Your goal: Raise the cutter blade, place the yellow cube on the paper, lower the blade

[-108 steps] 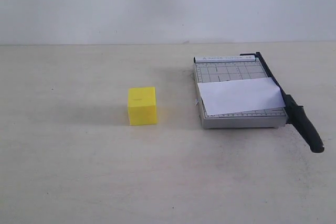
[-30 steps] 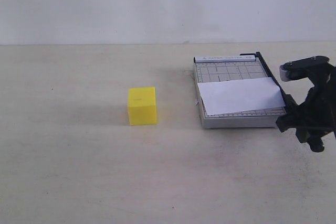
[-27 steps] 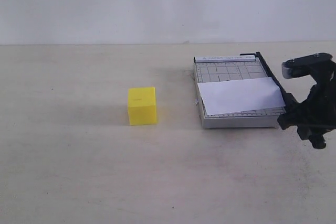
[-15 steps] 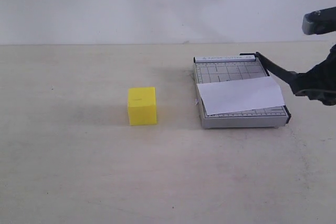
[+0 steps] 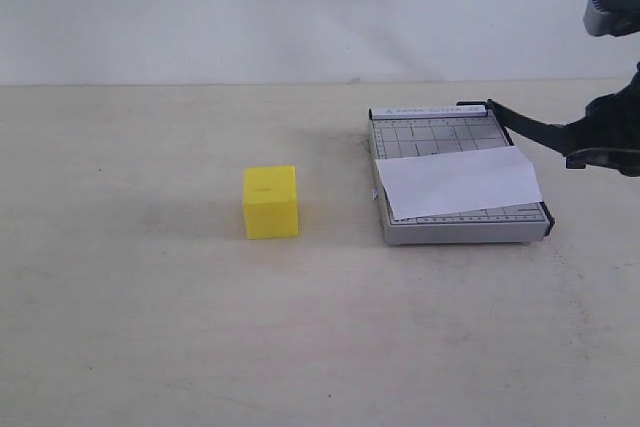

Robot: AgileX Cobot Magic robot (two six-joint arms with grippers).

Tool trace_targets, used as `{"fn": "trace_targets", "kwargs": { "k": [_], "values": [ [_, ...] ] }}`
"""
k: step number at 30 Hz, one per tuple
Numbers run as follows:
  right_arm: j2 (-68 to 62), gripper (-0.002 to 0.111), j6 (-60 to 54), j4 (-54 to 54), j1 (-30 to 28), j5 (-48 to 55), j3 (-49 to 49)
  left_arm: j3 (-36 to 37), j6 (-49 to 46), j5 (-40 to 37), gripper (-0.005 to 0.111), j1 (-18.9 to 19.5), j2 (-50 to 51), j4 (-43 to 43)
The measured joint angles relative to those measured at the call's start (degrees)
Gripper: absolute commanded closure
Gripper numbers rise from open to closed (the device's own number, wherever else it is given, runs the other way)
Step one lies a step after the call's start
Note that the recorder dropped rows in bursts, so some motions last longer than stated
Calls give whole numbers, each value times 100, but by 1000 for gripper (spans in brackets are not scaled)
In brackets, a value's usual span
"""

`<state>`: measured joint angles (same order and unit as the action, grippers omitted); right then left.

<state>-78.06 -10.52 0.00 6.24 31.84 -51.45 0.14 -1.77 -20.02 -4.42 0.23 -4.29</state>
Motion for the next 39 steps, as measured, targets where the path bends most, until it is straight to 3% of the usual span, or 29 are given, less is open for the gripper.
{"fn": "trace_targets", "kwargs": {
  "k": [3,11,13,18,22,30,39],
  "values": [
    [30,46,-40,0,0,-25,-32,0,0,0,102,0,0,0],
    [109,48,-76,0,0,-651,-32,0,0,0,102,0,0,0],
    [299,60,-76,94,0,-817,-32,0,0,0,102,0,0,0],
    [1466,108,-442,796,0,-1430,555,0,0,0,102,0,0,0],
    [2901,108,-844,1489,0,-1734,1429,0,0,0,102,0,0,0],
    [5686,108,-616,1722,0,-1514,2832,0,0,0,102,0,0,0],
    [7125,108,230,1735,0,-707,3352,0,0,0,102,0,0,0]
  ]
}}
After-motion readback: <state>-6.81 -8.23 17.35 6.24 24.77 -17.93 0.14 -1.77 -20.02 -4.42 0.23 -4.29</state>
